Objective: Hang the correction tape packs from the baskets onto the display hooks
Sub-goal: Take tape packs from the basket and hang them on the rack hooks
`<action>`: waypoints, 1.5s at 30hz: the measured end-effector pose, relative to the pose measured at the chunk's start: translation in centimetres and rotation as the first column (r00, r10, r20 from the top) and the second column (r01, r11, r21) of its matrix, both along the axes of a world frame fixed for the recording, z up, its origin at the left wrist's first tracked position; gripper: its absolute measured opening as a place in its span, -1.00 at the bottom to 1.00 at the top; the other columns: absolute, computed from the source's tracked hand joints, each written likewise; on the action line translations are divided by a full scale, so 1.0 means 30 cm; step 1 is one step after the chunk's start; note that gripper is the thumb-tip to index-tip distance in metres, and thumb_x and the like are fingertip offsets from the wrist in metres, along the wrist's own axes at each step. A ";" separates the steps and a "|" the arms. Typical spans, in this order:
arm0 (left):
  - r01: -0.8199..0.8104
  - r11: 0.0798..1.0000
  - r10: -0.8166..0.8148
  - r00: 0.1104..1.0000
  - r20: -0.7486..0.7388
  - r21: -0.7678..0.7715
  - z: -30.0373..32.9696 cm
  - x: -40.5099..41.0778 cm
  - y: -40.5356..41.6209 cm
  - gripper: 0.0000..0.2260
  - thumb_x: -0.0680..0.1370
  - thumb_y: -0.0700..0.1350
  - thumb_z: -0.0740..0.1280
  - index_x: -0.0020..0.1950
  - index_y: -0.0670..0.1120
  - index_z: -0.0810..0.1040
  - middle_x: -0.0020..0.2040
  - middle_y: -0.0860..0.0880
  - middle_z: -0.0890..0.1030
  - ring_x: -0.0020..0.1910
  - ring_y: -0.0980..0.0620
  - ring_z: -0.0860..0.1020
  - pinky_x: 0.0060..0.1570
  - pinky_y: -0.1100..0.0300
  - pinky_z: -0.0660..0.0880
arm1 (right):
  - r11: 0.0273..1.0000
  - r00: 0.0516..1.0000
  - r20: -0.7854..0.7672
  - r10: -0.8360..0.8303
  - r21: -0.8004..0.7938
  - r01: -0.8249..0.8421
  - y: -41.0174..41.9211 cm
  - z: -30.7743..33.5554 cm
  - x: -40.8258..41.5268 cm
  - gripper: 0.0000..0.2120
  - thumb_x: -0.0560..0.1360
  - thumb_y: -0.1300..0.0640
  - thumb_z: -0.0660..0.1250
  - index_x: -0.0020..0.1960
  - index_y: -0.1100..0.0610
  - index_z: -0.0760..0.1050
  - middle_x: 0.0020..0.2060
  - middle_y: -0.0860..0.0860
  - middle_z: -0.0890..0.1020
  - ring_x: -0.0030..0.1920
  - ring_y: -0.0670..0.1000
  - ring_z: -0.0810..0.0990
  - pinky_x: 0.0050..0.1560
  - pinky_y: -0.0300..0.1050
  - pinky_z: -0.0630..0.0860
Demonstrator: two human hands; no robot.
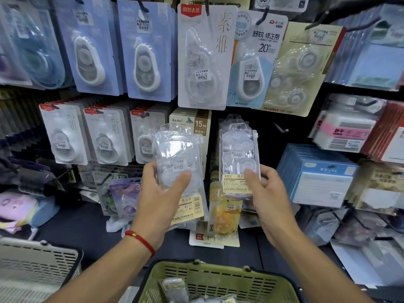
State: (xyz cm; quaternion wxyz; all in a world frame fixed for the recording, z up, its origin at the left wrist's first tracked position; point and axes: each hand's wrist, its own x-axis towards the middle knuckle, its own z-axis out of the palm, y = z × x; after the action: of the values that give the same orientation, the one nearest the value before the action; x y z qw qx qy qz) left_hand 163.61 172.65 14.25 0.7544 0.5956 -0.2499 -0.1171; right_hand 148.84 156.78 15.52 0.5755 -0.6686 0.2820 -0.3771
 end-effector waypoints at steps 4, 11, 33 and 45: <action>0.021 1.000 -0.021 1.000 -0.004 0.006 -0.003 -0.004 0.003 -0.48 0.31 0.19 0.56 0.22 0.18 0.52 0.10 0.11 0.74 0.08 0.07 0.73 0.10 0.03 0.62 | 0.983 0.944 -0.324 -0.057 -0.183 -0.003 -0.030 -0.017 -0.014 -0.41 0.68 -0.11 0.31 0.62 0.00 0.22 0.48 -0.07 0.46 0.43 -0.05 0.48 0.41 0.01 0.44; 0.067 0.997 -0.067 0.998 -0.007 0.036 0.004 -0.026 -0.003 -0.37 0.28 0.15 0.69 0.24 0.11 0.50 0.13 0.05 0.74 0.13 0.03 0.72 0.23 -0.11 0.62 | 0.946 0.949 -0.230 0.215 -0.192 -0.261 0.105 0.012 0.003 -0.61 0.42 -0.33 0.43 0.18 -0.20 0.59 0.00 -0.22 0.68 0.03 -0.11 0.66 0.13 0.10 0.67; 0.056 0.998 -0.055 0.997 -0.044 0.004 0.003 -0.008 -0.001 -0.57 0.44 0.27 0.47 0.24 0.21 0.50 0.25 0.00 0.68 0.31 -0.06 0.62 0.39 -0.22 0.50 | 0.987 1.000 0.013 -0.008 -0.158 0.010 0.047 0.013 -0.012 -0.93 0.70 -0.14 0.23 0.12 -0.20 0.48 0.04 0.19 0.69 0.05 0.25 0.65 0.10 0.33 0.58; 0.041 0.999 -0.041 0.998 -0.041 -0.005 0.005 -0.009 0.001 -0.48 0.38 0.35 0.49 0.25 0.19 0.50 0.22 0.03 0.70 0.28 -0.08 0.64 0.38 -0.25 0.50 | 0.995 0.999 0.021 -0.042 -0.090 0.044 0.027 0.005 -0.008 -0.80 0.69 -0.09 0.29 0.26 -0.06 0.52 -0.01 -0.02 0.77 -0.01 -0.04 0.75 0.00 -0.02 0.62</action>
State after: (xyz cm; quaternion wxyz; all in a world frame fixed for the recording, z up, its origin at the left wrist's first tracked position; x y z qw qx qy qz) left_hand 163.33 172.68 14.41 0.7581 0.5862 -0.2467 -0.1445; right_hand 148.62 157.59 15.67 0.5390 -0.6842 0.2732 -0.4082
